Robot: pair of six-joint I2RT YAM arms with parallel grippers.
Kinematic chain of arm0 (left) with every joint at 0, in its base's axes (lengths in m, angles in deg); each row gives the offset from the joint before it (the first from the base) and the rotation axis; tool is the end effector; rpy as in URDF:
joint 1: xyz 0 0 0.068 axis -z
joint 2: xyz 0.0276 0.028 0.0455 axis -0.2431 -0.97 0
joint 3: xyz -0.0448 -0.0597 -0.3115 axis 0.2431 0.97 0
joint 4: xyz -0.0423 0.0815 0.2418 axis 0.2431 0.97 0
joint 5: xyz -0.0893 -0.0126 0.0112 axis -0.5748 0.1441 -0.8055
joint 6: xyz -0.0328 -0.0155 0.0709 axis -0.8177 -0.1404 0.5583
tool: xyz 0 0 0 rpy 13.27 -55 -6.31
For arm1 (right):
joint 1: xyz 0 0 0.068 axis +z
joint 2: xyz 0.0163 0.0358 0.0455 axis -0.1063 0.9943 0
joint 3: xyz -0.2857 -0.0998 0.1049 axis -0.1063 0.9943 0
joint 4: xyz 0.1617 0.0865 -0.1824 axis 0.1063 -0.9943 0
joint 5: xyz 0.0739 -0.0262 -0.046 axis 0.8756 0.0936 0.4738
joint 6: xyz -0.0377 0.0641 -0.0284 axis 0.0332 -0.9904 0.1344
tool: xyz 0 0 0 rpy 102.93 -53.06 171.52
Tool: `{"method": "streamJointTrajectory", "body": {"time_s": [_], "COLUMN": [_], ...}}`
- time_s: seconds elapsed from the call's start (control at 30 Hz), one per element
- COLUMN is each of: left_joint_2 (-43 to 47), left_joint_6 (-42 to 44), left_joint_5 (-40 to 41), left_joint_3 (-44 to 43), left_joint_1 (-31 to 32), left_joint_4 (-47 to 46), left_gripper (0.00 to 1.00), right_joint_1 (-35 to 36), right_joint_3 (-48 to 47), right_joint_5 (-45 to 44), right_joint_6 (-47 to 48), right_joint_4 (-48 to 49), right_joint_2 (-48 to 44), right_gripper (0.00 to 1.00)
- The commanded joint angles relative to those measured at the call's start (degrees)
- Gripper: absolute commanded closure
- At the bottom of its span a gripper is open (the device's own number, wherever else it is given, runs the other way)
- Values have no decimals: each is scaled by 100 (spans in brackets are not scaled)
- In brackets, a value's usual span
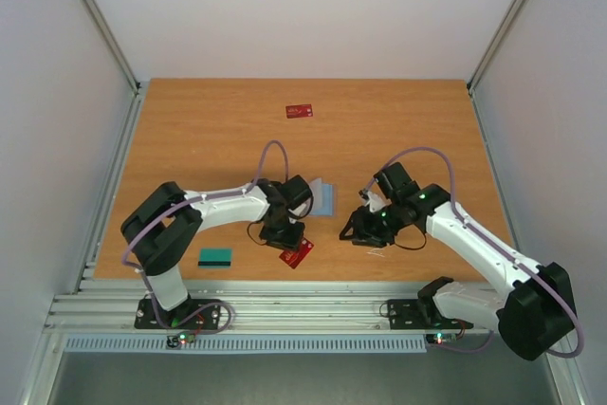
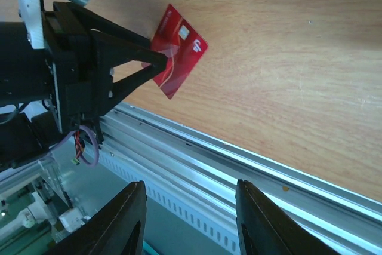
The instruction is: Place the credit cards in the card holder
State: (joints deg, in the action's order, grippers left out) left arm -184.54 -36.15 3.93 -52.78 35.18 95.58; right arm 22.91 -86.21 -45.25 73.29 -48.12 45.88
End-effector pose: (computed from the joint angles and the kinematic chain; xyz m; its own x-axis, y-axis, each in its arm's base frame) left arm 0.1881 -0.2468 0.1670 -0.9441 0.3263 0.0458 0.3006 0.9098 -0.2862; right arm 0.1407 0.1239 0.2477 -0.8989 -0.3531 -0.2593 -0.4365 0.6719 0.5984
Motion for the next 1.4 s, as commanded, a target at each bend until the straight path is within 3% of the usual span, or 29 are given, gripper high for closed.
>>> {"method": "streamJointTrajectory", "body": {"time_s": [0.0, 0.17, 0.37, 0.57, 0.83, 0.97, 1.37], "left_joint_2": [-174, 289, 576, 97, -588, -596, -278], "left_joint_6": [78, -41, 295, 672, 895, 674, -632], "left_joint_5": [-43, -506, 436, 597, 1, -471, -893], "left_joint_3": [-190, -112, -328, -366, -399, -214, 447], "left_joint_1": [241, 424, 355, 199, 192, 336, 806], "left_joint_4": [100, 5, 593, 430, 14, -253, -1024], "left_gripper": [65, 65, 64, 62, 61, 62, 66], "right_joint_1": [93, 322, 705, 1087, 1228, 1288, 1346], "right_joint_3": [135, 320, 331, 519, 933, 1112, 1362], "right_joint_5": [-87, -328, -594, -690, -579, -425, -236], "right_joint_6": [-489, -1064, -1478, -1966, -1989, -2029, -2238], "right_joint_4": [-226, -124, -41, 649, 1272, 1325, 1394], "right_joint_2": [-330, -515, -276, -219, -2, -39, -15], "right_gripper": [57, 54, 51, 44, 41, 41, 39]}}
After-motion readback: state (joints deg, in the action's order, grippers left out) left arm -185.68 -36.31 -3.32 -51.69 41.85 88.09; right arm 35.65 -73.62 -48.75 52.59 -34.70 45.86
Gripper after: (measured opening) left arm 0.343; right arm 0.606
